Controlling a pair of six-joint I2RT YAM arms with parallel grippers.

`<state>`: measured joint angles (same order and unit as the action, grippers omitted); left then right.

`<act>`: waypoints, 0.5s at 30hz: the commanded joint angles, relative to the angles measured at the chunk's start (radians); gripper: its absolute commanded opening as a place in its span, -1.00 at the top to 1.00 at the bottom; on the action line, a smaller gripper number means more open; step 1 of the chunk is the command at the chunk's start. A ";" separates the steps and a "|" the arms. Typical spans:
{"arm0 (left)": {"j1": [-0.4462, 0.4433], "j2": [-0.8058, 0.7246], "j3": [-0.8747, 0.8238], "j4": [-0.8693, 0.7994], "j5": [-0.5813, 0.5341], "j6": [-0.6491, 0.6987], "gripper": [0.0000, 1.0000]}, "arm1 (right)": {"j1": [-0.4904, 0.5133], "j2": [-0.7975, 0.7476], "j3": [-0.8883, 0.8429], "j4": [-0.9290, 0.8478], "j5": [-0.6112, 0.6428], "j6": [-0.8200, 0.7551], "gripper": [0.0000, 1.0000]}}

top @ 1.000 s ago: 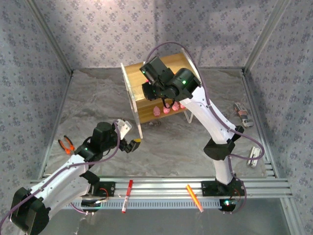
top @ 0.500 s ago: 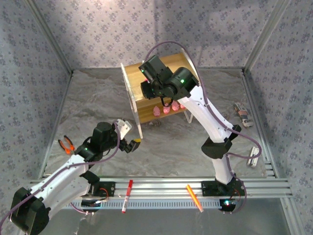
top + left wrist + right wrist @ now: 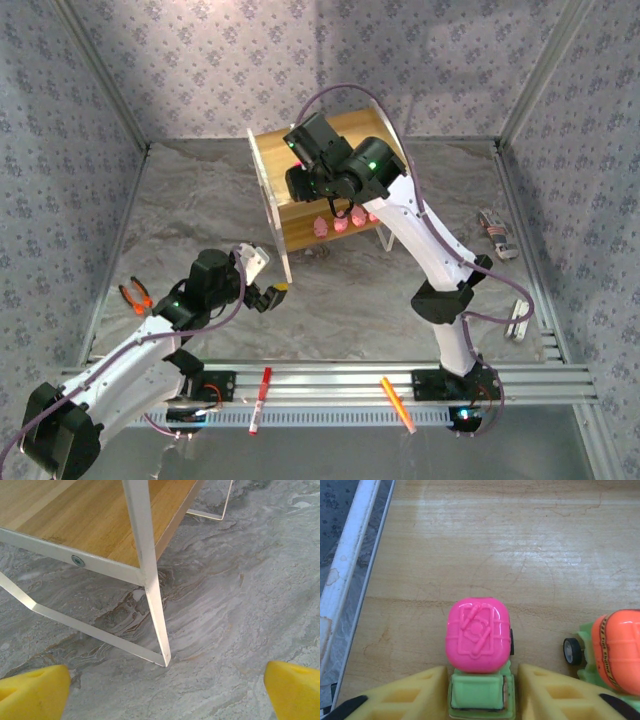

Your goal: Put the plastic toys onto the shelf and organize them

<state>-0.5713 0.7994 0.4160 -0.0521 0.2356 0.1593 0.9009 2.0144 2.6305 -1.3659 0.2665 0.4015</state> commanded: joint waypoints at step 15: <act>0.007 0.003 0.004 0.009 0.011 0.006 -0.99 | 0.008 -0.020 0.045 -0.025 0.016 -0.014 0.09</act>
<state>-0.5713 0.8005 0.4160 -0.0521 0.2356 0.1593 0.9020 2.0144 2.6415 -1.3663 0.2649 0.4015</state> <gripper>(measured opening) 0.994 0.454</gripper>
